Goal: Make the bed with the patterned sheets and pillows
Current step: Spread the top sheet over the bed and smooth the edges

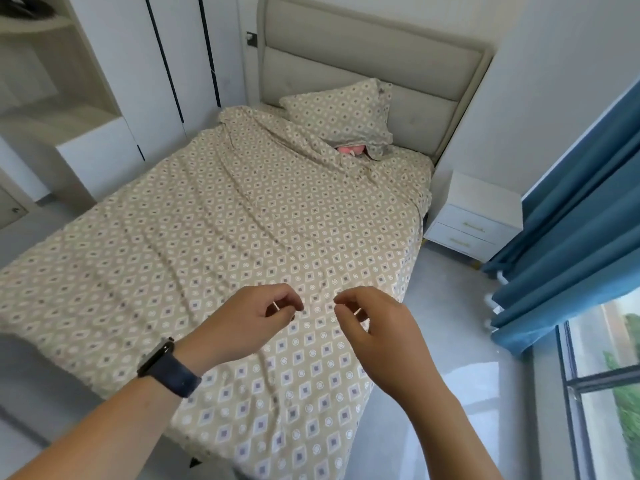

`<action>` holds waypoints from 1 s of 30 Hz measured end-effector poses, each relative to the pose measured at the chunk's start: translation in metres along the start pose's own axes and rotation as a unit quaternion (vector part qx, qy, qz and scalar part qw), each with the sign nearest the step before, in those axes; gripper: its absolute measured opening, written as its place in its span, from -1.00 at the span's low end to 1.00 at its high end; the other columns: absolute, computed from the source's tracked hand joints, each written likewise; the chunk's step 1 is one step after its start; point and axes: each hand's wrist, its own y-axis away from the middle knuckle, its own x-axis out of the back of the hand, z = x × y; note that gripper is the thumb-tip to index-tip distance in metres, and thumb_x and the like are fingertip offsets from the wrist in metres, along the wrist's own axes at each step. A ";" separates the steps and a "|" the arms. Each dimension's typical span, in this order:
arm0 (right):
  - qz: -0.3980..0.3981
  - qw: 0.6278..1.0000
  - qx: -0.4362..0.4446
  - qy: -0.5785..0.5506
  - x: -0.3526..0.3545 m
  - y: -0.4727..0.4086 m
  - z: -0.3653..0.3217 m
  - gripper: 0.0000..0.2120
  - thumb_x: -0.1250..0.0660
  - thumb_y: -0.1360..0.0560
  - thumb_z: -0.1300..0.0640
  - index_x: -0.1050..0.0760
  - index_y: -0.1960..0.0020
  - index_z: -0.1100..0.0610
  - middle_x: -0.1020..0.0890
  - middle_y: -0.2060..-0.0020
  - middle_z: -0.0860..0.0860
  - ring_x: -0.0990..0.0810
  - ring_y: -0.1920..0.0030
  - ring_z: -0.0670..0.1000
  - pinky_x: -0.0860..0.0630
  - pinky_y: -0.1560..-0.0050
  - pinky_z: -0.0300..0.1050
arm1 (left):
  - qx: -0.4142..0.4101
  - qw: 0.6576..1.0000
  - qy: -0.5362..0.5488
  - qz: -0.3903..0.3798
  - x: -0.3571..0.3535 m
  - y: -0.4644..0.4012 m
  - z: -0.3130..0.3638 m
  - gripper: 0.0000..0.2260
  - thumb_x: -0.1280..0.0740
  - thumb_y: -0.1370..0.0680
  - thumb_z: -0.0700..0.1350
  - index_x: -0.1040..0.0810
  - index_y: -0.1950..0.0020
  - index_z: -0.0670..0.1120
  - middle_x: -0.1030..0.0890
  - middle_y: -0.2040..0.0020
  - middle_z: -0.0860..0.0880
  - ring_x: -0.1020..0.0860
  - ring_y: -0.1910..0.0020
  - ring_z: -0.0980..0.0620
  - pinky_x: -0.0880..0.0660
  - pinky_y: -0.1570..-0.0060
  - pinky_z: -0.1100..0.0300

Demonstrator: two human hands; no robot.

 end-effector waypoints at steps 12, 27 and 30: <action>0.064 0.990 -0.108 0.057 -0.113 -0.074 -0.112 -0.88 -0.25 -0.62 -0.12 -0.53 -0.11 -0.22 -0.56 0.07 -0.37 -0.52 -0.02 -0.26 -0.46 -0.01 -0.31 | -0.095 0.991 -0.023 -0.087 0.161 -0.056 -0.091 -0.84 -0.29 -0.65 -0.06 -0.62 -0.01 0.18 -0.63 0.13 0.22 -0.54 0.32 0.08 -0.51 0.25 0.19; 0.061 0.994 -0.083 0.026 -0.169 -0.133 -0.172 -0.87 -0.25 -0.62 -0.10 -0.55 -0.11 -0.19 -0.57 0.06 -0.34 -0.53 -0.01 -0.24 -0.50 -0.04 -0.23 | -0.098 0.980 -0.087 -0.150 0.237 -0.019 -0.144 -0.86 -0.28 -0.65 0.01 -0.60 -0.09 0.22 -0.62 -0.01 0.31 -0.58 -0.03 0.23 -0.52 -0.07 0.20; 0.053 0.997 -0.048 0.014 -0.191 -0.151 -0.201 -0.87 -0.26 -0.62 -0.09 -0.56 -0.12 -0.18 -0.58 0.05 -0.34 -0.53 -0.03 -0.25 -0.46 -0.03 -0.32 | -0.055 0.990 -0.100 -0.078 0.285 -0.016 -0.174 -0.86 -0.29 -0.64 0.00 -0.60 -0.05 0.24 -0.61 0.03 0.32 -0.58 0.05 0.21 -0.54 0.03 0.20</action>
